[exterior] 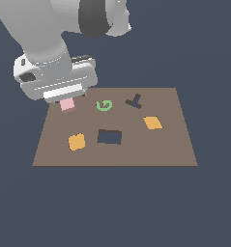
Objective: Insert a designated object into the corresponding slot on a board.
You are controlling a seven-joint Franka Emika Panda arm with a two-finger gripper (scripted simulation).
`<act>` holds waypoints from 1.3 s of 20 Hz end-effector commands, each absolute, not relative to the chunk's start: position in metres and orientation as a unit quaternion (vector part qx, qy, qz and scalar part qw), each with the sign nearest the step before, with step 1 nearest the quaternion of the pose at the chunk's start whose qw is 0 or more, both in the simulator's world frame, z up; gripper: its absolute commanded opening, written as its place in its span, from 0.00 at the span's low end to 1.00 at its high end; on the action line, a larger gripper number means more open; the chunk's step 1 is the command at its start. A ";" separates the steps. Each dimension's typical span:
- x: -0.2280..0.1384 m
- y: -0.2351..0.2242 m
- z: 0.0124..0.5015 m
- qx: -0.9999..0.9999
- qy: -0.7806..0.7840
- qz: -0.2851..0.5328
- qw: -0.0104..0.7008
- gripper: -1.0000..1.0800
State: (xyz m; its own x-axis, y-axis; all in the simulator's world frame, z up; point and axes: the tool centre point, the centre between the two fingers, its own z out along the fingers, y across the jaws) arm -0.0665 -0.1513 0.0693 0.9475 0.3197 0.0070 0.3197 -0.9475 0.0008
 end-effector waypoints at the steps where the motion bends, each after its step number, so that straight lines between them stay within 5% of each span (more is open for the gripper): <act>1: -0.070 -0.160 0.062 -0.985 -0.173 -0.002 0.000 0.96; 22: -0.073 -0.175 0.030 -0.982 -0.187 0.000 0.000 0.96; 23: -0.073 -0.175 0.030 -0.982 -0.187 0.000 0.000 0.00; 26: -0.073 -0.175 0.030 -0.982 -0.187 0.000 0.000 0.00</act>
State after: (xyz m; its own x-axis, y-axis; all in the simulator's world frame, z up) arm -0.0727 -0.1753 0.0305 0.9299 0.3677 0.0000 0.3677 -0.9299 0.0002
